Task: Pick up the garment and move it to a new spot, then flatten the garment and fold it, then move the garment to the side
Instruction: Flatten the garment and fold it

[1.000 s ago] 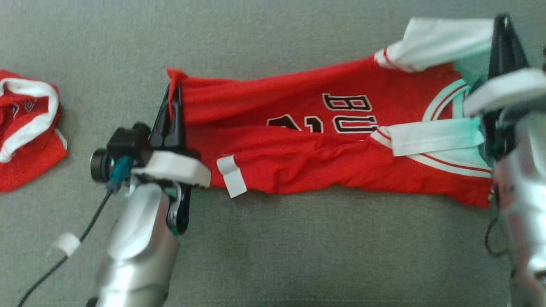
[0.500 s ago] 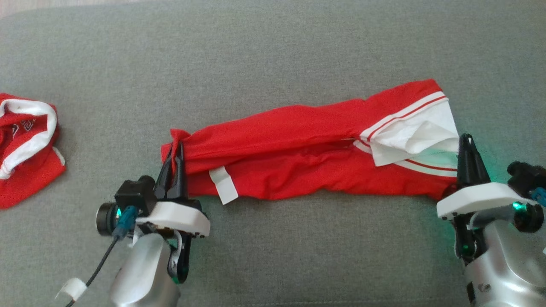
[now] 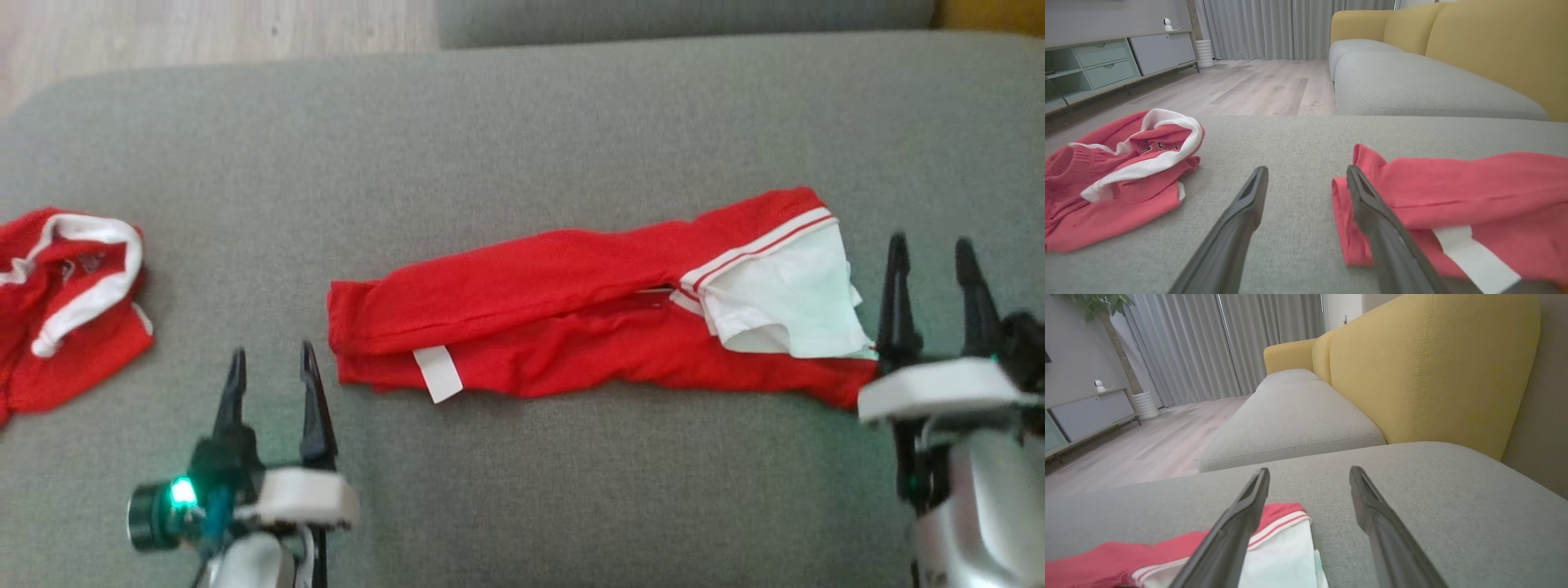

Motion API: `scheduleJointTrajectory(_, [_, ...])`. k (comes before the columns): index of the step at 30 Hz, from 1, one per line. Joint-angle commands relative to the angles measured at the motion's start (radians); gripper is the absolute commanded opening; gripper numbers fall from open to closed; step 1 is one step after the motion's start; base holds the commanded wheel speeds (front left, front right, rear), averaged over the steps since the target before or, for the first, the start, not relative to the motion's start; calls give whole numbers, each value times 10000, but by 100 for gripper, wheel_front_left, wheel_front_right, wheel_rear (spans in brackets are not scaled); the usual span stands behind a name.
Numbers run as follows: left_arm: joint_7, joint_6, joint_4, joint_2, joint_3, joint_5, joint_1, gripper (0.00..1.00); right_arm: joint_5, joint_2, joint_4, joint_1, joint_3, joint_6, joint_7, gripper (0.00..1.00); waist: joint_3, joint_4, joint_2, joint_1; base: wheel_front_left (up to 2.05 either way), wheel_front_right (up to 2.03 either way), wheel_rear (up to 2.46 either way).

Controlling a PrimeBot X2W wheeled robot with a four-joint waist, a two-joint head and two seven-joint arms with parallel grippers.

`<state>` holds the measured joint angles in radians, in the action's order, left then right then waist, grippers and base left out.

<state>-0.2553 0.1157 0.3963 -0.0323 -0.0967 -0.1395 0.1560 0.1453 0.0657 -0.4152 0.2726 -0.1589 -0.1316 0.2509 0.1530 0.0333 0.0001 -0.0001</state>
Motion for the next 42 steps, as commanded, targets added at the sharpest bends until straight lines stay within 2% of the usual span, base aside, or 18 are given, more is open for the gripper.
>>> scheduleJointTrajectory(1, [-65,50,-464,-180,379,332,-182,100,-359,-115,404,-290,222,9,108,100,-369,78,-1,1,0,0,0])
scheduleJointTrajectory(5, [-65,60,-656,-180,354,656,-850,100,-623,-146,200,-762,381,9,108,100,-795,75,-1,1,0,0,0])
scheduleJointTrajectory(14, [-65,-111,-614,-180,275,973,-1695,100,-411,-152,-578,-1270,858,9,108,100,-1317,-43,-1,1,0,0,0])
scheduleJointTrajectory(23, [-65,-145,-592,-179,-102,744,-1747,100,-260,-153,-1064,-1116,1007,9,108,100,-1253,-65,-1,1,0,0,0])
scheduleJointTrajectory(26, [-65,-206,-509,-179,-252,662,-1584,100,-544,-153,-1687,-678,1061,9,108,100,-1081,17,-1,1,0,0,0])
scheduleJointTrajectory(35, [-65,-410,-221,-179,-774,542,-1017,100,-1500,-111,-4143,1325,47,9,104,100,-552,449,-1,1,0,0,0])
scheduleJointTrajectory(42, [-65,-472,-78,-179,-864,546,-907,100,-2176,261,-5832,2557,-1122,9,-33,100,-154,700,-1,1,0,0,0])
